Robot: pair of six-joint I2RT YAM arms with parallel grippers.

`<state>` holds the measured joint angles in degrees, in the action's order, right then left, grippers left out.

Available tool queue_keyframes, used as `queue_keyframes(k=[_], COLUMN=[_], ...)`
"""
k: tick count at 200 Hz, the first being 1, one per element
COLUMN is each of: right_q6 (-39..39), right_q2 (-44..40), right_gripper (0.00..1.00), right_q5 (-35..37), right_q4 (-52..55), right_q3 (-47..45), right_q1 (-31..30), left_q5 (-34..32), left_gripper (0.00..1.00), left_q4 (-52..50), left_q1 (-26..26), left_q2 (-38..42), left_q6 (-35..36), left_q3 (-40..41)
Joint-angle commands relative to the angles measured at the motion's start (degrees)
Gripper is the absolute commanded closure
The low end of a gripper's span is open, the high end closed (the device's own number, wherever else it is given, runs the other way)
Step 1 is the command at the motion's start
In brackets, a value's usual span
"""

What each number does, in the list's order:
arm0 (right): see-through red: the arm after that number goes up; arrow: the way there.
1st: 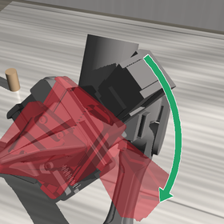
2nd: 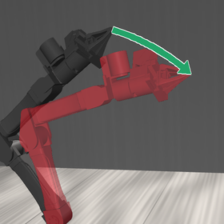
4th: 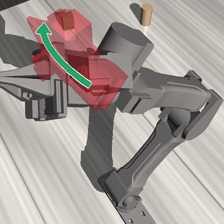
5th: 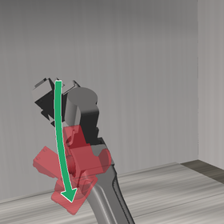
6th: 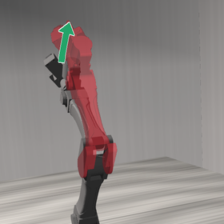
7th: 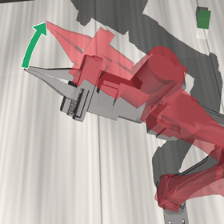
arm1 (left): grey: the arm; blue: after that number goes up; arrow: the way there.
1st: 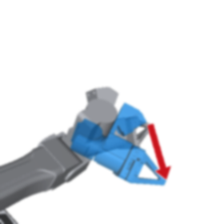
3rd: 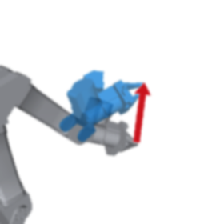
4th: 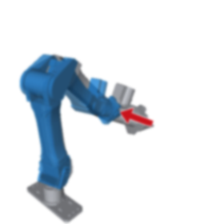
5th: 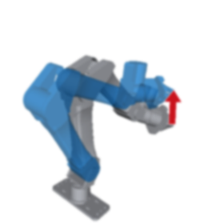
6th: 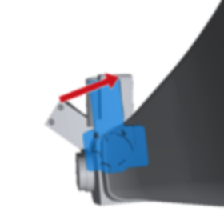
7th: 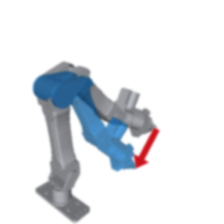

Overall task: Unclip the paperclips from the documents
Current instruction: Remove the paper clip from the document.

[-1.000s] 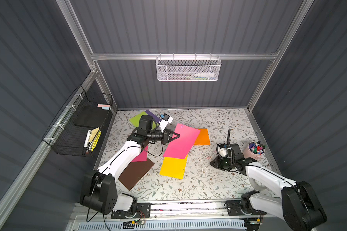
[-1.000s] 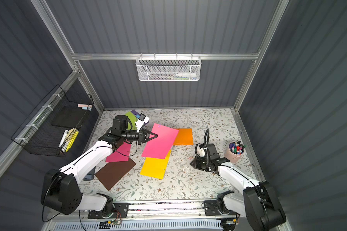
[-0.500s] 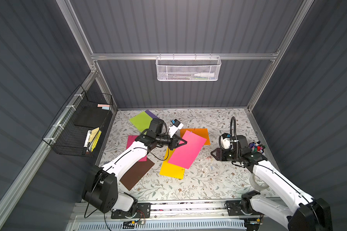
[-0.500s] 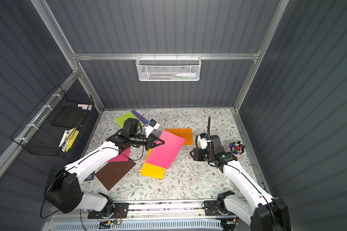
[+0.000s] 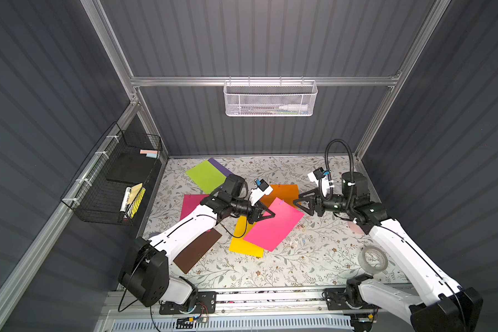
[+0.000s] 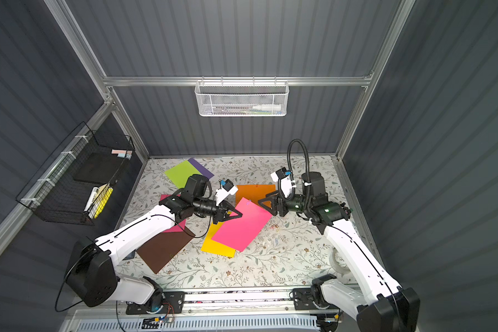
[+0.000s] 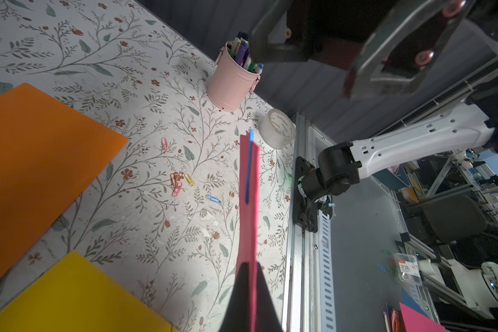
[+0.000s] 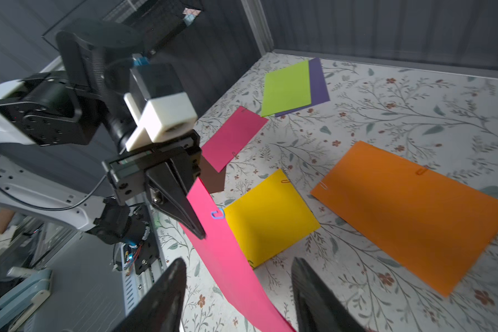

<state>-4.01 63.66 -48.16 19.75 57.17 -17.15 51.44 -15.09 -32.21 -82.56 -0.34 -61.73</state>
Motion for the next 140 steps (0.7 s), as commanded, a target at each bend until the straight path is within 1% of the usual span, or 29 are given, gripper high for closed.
queue_keyframes(k=[1,12,27,30,38,74,96,140], right_q6=[2.16,3.27,2.92,3.14,3.31,2.05,1.41,1.29], right_q2=[2.51,4.03,5.51,7.21,8.49,9.57,10.57,11.04], right_gripper=[0.41,0.43,0.47,0.47,0.49,0.56,0.63,0.7], right_q5=[-11.39,-14.96,-18.34,-19.28,-20.75,-20.24,-21.34,-22.12], right_q4=[-1.32,-1.28,-1.1,-0.97,-0.75,-3.32,-3.94,-4.41], right_q3=[1.58,1.85,2.05,2.12,2.26,1.37,1.65,1.39], right_q1=[0.27,0.27,0.25,0.27,0.19,0.18,0.1,-0.26], left_q5=[2.28,2.98,3.79,3.84,4.22,5.27,5.6,5.95], left_gripper=[1.0,1.0,1.0,1.0,1.0,1.0,1.0,1.0], left_q4=[-1.17,-0.93,-0.9,-0.9,-0.9,-0.82,-0.82,-0.72], left_q1=[-0.31,-0.4,-0.58,-0.58,-0.65,-0.8,-0.84,-0.84], left_q2=[-0.31,-0.19,-0.2,-0.19,-0.22,-0.15,-0.22,-0.47], left_q6=[1.83,1.75,1.83,1.83,1.95,2.1,2.14,2.2], left_q3=[-1.12,-1.15,-1.18,-1.15,-1.14,-1.01,-1.12,-1.28])
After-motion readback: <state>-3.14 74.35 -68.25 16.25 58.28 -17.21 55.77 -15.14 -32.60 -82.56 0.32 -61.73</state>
